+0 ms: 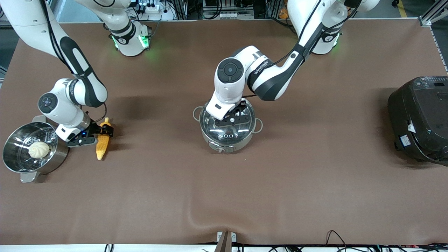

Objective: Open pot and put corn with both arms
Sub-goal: 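Lift the glass lid with the left gripper while the right gripper lifts the corn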

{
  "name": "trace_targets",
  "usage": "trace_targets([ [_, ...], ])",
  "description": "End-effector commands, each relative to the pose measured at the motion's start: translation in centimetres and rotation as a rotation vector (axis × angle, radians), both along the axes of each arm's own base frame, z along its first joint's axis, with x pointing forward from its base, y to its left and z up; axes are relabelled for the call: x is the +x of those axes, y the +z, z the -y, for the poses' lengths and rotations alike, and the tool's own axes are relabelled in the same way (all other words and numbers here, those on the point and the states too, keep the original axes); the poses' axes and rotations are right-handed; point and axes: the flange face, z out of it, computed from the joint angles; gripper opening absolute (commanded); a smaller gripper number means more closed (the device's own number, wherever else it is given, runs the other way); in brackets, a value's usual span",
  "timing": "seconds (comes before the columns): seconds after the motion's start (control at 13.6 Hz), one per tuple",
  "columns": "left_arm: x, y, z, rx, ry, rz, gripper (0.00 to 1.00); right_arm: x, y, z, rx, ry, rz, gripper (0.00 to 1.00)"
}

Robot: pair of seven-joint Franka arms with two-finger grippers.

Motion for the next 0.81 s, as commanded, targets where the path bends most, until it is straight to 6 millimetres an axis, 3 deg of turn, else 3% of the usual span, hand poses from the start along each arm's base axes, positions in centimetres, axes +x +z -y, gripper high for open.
trace_targets([
  [0.0,0.7,0.5,-0.6,0.022,0.0,0.007,0.0,-0.2,0.1,-0.9,0.006,-0.025,0.004,0.97],
  [0.07,0.4,1.2,-0.5,0.024,-0.002,0.009,0.0,-0.2,0.2,-0.9,0.007,-0.027,0.005,0.72],
  [0.15,0.4,2.9,-0.9,0.018,0.004,0.015,0.0,0.0,0.8,-0.8,0.007,-0.029,0.016,0.58],
  [0.37,0.4,7.6,-3.0,0.039,0.018,0.029,0.0,-0.1,0.7,-0.7,0.01,-0.036,-0.011,0.36],
  [0.51,2.6,10.3,-7.1,0.062,0.046,0.028,0.0,0.1,1.4,-0.8,0.012,-0.05,-0.002,0.07],
  [0.59,2.7,12.2,-7.9,0.05,0.03,0.051,0.0,0.8,2.7,-1.5,0.015,-0.062,0.014,0.03],
  [0.74,5.1,14.4,-13.4,0.064,0.056,0.051,0.0,3.2,6.9,-3.7,0.021,-0.03,0.015,0.0],
])
